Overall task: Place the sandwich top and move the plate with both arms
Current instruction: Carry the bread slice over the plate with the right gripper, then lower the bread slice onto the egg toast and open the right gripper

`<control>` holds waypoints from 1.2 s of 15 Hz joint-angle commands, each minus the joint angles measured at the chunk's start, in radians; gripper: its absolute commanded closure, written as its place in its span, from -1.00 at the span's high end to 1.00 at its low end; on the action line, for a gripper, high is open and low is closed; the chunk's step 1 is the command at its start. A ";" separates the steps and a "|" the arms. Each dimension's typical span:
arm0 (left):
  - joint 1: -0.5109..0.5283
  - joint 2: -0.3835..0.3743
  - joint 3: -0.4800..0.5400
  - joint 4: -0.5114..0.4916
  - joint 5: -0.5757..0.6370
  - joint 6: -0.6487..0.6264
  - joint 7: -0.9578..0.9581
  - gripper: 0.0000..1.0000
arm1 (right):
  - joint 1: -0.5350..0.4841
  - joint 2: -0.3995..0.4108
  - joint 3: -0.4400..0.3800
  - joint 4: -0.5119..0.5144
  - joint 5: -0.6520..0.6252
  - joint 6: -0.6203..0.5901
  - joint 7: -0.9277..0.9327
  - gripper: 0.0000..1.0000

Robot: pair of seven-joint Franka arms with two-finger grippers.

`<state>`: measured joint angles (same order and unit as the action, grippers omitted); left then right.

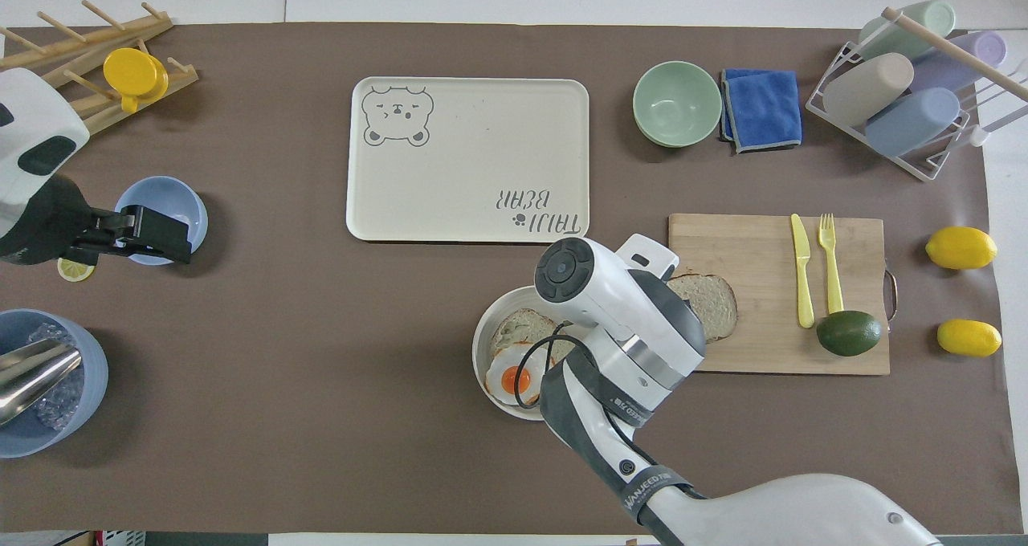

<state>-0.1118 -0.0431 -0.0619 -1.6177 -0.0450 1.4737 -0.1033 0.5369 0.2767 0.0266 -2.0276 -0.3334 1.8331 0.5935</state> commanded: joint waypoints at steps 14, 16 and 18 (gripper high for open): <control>0.011 -0.029 -0.009 -0.028 0.017 0.010 -0.007 1.00 | 0.221 0.096 0.001 0.460 0.152 -0.246 0.037 -1.00; 0.011 -0.029 -0.009 -0.028 0.019 0.010 -0.007 1.00 | 0.222 0.096 0.001 0.445 0.201 -0.227 0.092 -1.00; 0.011 -0.029 -0.009 -0.028 0.017 0.010 -0.007 1.00 | 0.229 0.096 0.001 0.425 0.227 -0.222 0.153 -1.00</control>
<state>-0.1118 -0.0431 -0.0619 -1.6177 -0.0450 1.4737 -0.1033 0.7657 0.3650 0.0297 -1.5967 -0.1425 1.5954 0.6930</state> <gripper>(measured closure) 0.000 0.921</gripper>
